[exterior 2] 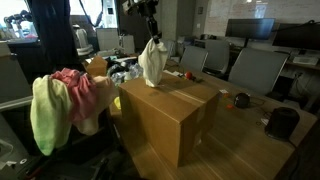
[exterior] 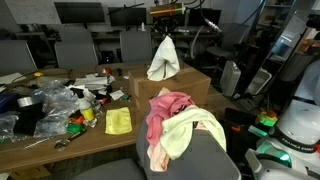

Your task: Pick the clothes on the back rest of the chair and put them on the box

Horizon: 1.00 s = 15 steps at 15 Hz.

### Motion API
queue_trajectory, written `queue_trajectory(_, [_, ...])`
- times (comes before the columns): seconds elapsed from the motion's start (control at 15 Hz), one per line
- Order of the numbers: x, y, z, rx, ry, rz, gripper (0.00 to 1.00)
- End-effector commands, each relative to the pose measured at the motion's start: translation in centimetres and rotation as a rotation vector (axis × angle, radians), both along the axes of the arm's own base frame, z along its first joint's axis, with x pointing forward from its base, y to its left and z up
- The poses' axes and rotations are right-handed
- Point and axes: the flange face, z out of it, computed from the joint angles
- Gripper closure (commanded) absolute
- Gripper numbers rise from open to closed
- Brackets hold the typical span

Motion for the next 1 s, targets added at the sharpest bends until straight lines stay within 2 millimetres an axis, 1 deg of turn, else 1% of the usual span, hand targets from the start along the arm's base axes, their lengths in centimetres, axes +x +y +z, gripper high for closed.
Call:
queue_trajectory(0.0, [1.2, -1.0, -1.6, 0.034, 0.069, -0.017, 0.68])
queue_trajectory(0.07, [1.1, -0.9, -2.6, 0.039, 0.099, -0.006, 0.62])
queue_trajectory(0.13, [1.0, -0.7, -3.6, 0.048, 0.134, 0.011, 0.53])
queue_trajectory(0.2, [0.8, -0.3, -4.6, 0.048, 0.170, 0.031, 0.47])
queue_trajectory(0.27, [0.7, 0.0, -5.6, 0.047, 0.197, 0.049, 0.38])
queue_trajectory(0.33, [0.4, 0.5, -6.5, 0.055, 0.230, 0.074, 0.31])
queue_trajectory(0.4, [0.2, 1.0, -7.4, 0.067, 0.256, 0.107, 0.22])
queue_trajectory(0.47, [-0.2, 1.8, -8.1, 0.073, 0.285, 0.145, 0.16])
queue_trajectory(0.6, [-1.1, 3.7, -9.3, 0.095, 0.333, 0.238, 0.01])
queue_trajectory(0.8, [-2.6, 7.3, -10.9, 0.134, 0.397, 0.394, 0.00])
queue_trajectory(0.93, [-3.7, 9.9, -11.3, 0.159, 0.439, 0.493, 0.00])
